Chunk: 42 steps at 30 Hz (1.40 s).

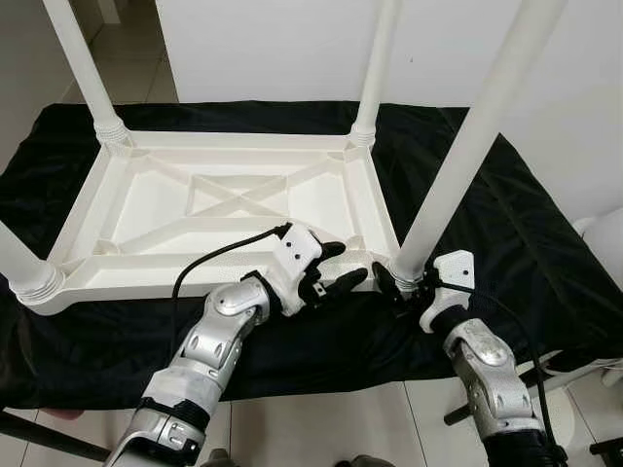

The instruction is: Building children table

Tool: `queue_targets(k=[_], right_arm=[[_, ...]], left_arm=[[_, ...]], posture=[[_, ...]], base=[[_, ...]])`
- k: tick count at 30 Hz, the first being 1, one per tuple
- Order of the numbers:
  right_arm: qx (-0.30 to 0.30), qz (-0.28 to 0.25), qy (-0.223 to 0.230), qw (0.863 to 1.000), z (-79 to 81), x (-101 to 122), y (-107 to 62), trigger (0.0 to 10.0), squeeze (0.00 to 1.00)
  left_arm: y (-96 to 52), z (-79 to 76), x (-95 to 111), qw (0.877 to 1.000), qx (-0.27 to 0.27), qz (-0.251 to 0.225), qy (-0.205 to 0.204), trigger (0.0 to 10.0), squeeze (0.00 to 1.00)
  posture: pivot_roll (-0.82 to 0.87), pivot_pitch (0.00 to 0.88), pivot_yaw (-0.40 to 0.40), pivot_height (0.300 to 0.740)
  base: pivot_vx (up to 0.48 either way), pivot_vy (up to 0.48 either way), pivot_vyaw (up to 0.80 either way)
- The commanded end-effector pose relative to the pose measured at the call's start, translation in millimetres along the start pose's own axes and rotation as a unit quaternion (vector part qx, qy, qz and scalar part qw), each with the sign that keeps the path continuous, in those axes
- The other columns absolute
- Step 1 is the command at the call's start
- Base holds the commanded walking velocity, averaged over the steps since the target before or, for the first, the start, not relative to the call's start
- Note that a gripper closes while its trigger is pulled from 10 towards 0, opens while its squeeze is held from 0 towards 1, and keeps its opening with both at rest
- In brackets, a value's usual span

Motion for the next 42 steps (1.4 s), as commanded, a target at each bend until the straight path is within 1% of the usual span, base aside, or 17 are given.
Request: queue_targets(k=[1, 2, 5, 12, 13, 14, 15, 25, 26, 27, 28, 31, 35, 37, 39, 40, 42], right_arm=[[0.037, 0.005, -0.001, 0.999, 7.7, 1, 7.5, 10.0, 0.0], [0.053, 0.01, -0.006, 0.999, 7.6, 2, 12.2, 10.0, 0.0], [0.067, 0.014, -0.016, 0.998, 5.2, 5, 16.5, 10.0, 0.0], [0.076, 0.012, -0.03, 0.997, -3.4, 10, 17.7, 10.0, 0.0], [0.078, 0.012, -0.033, 0.996, -7.1, 12, 17.2, 5.8, 0.0], [0.08, 0.014, -0.036, 0.996, -9.9, 12, 16.3, 2.2, 0.0], [0.081, 0.016, -0.034, 0.996, -11.8, 12, 14.8, 0.0, 0.0], [0.08, 0.02, -0.017, 0.996, -10.7, 5, 9.2, 0.0, 0.0], [0.068, 0.017, -0.012, 0.997, -9.6, 3, 8.4, 4.2, 0.0], [0.062, 0.016, -0.01, 0.998, -9.5, 2, 8.2, 4.2, 0.0], [0.05, 0.016, -0.002, 0.999, -9.7, 1, 8.8, 10.0, 0.0], [0.008, 0.033, -0.001, 0.999, -11.9, -5, 12.1, 10.0, 0.0], [-0.013, 0.041, -0.006, 0.999, -13.8, -7, 13.5, 10.0, 0.0], [-0.048, 0.036, 0.003, 0.998, -14.3, -6, 16.0, 10.0, 0.0], [-0.095, 0.024, 0.019, 0.995, -10.1, -4, 20.1, 10.0, 0.0], [-0.095, 0.024, 0.019, 0.995, -10.1, -4, 20.1, 10.0, 0.0], [-0.123, 0.021, 0.029, 0.992, -8.8, -3, 21.7, 10.0, 0.0]], left_arm=[[1.1, -5.7, 2, 0.999, -0.04, -0.001, 0.004, 10.0, 0.0], [1.1, -5.8, 2, 0.999, -0.041, -0.001, 0.005, 10.0, 0.0], [0.5, -6.1, 2, 0.999, -0.042, 0.0, 0.006, 10.0, 0.0], [-0.7, -8.5, 2, 0.999, -0.049, 0.002, 0.003, 10.0, 0.0], [-1.3, -10.8, 2, 0.998, -0.057, 0.004, 0.0, 10.0, 0.0], [-2.1, -13.8, 1, 0.998, -0.068, 0.007, 0.0, 10.0, 0.0], [-3.0, -17.4, -1, 0.997, -0.081, 0.011, 0.003, 10.0, 0.0], [-2.7, -19.5, -2, 0.996, -0.087, 0.016, 0.005, 10.0, 0.0], [-2.3, -19.5, -1, 0.996, -0.087, 0.016, 0.005, 10.0, 0.0], [-2.3, -19.7, -1, 0.996, -0.086, 0.016, 0.005, 10.0, 0.0], [-2.5, -19.9, -1, 0.996, -0.086, 0.016, 0.005, 10.0, 0.0], [-3.0, -20.2, -1, 0.996, -0.086, 0.018, 0.005, 10.0, 0.0], [-3.1, -20.4, -2, 0.996, -0.086, 0.018, 0.005, 10.0, 0.0], [-2.6, -20.2, -1, 0.996, -0.085, 0.018, 0.005, 10.0, 0.0], [-1.8, -19.7, -1, 0.996, -0.085, 0.018, 0.006, 10.0, 0.0], [-1.8, -19.7, -1, 0.996, -0.085, 0.018, 0.006, 10.0, 0.0], [-2.0, -19.7, -1, 0.996, -0.085, 0.017, 0.006, 10.0, 0.0]], posture=[[0.01, 0.0, -0.012, 0.74], [0.02, 0.0, -0.014, 0.74], [0.02, 0.0, -0.015, 0.74], [0.02, 0.0, -0.013, 0.74], [0.01, 0.0, -0.011, 0.74], [0.01, 0.0, -0.011, 0.74], [0.01, 0.0, -0.01, 0.74], [0.01, 0.0, -0.011, 0.74], [0.01, 0.0, -0.013, 0.74], [0.01, 0.0, -0.014, 0.74], [0.01, 0.0, -0.015, 0.74], [0.01, 0.0, -0.017, 0.74], [0.01, 0.0, -0.018, 0.74], [0.01, 0.0, -0.019, 0.74], [0.01, 0.0, -0.019, 0.74], [0.01, 0.0, -0.019, 0.74], [0.01, 0.0, -0.019, 0.74]], base=[[0.0, 0.0, 0.0], [0.0, 0.0, 0.0], [0.0, 0.0, 0.0], [0.0, 0.0, 0.0], [0.0, 0.0, 0.0], [0.0, 0.0, 0.0], [0.0, 0.0, 0.0], [0.0, 0.0, 0.0], [0.0, 0.0, 0.0], [0.0, 0.0, 0.0], [0.0, 0.0, 0.0], [0.0, 0.0, 0.0], [0.0, 0.0, 0.0], [0.0, 0.0, 0.0], [0.0, 0.0, 0.0], [0.0, 0.0, 0.0], [0.0, 0.0, 0.0]])
Point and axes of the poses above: a point about 5 cm out from each wrist's last joint towards the gripper, its own y axis pointing out of the wrist towards the gripper, its own x axis along the axis of the wrist's last joint, z = x × y, the point moved 2 cm from there along y, pointing out of the wrist towards the gripper, and after that the axes turned 9 degrees about y, right-handed, at the moved point
